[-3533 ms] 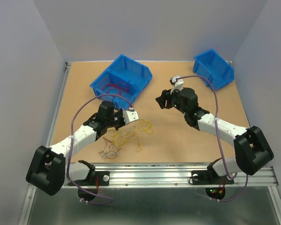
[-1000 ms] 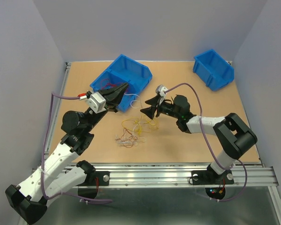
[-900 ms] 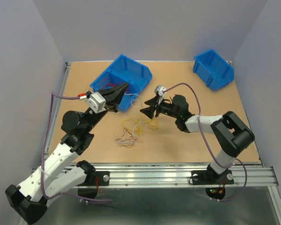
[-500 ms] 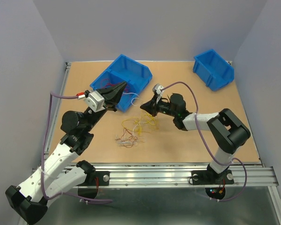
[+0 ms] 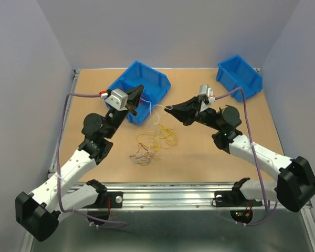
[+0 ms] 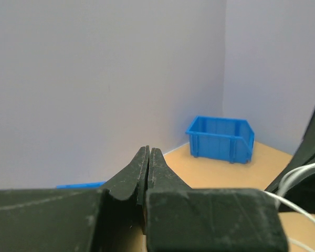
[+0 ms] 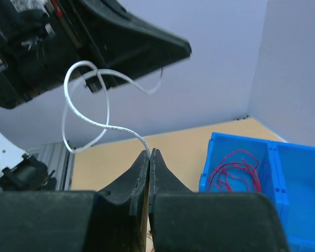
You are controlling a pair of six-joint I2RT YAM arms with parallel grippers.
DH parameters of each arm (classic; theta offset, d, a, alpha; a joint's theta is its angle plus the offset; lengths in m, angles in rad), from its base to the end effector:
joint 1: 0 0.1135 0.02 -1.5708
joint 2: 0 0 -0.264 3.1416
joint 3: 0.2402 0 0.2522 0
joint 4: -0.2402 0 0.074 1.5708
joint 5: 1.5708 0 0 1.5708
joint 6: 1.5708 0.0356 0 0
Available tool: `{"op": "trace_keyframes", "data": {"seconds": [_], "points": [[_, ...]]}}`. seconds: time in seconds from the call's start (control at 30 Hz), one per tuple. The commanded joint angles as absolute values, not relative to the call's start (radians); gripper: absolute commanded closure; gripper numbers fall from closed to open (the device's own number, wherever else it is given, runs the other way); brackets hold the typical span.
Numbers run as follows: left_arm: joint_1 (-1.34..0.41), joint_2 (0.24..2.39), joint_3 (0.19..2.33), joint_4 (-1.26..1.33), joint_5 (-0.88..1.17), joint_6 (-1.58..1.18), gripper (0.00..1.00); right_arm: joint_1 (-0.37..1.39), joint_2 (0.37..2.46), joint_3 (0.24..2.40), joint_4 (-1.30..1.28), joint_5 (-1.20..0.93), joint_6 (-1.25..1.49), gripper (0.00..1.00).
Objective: Untangle the cables
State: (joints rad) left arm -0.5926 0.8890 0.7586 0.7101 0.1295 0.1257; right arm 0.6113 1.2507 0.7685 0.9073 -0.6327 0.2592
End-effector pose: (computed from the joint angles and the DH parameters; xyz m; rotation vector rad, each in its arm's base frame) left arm 0.1598 -0.1131 0.4060 0.4641 0.8946 -0.4914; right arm 0.2134 0.1753 0.3460 -0.7887 1.0469 1.1110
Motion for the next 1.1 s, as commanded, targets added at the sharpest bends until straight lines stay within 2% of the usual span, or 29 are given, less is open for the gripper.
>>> {"op": "trace_keyframes", "data": {"seconds": [0.0, 0.17, 0.33, 0.57, 0.77, 1.07], "points": [[-0.586, 0.946, 0.767, 0.782, 0.083, 0.133, 1.0, 0.62, 1.241, 0.798, 0.91, -0.527, 0.253, 0.99], [-0.586, 1.063, 0.814, 0.782, 0.014, 0.167, 1.0, 0.6, 1.354, 0.911, 0.874, -0.402, 0.23, 0.99], [-0.555, 1.182, 0.928, 0.733, -0.112, 0.164, 1.0, 0.529, 1.518, 1.138, 0.874, -0.48, 0.321, 0.99], [-0.35, 1.354, 1.028, 0.715, 0.119, 0.005, 1.0, 0.509, 1.64, 1.426, 0.828, -0.52, 0.383, 0.99], [-0.33, 1.506, 1.149, 0.658, 0.098, 0.058, 1.0, 0.485, 1.733, 1.577, 0.756, -0.483, 0.402, 0.99], [-0.27, 1.848, 1.532, 0.464, 0.061, 0.12, 1.0, 0.391, 2.142, 1.965, 0.756, -0.571, 0.597, 0.99]]}}
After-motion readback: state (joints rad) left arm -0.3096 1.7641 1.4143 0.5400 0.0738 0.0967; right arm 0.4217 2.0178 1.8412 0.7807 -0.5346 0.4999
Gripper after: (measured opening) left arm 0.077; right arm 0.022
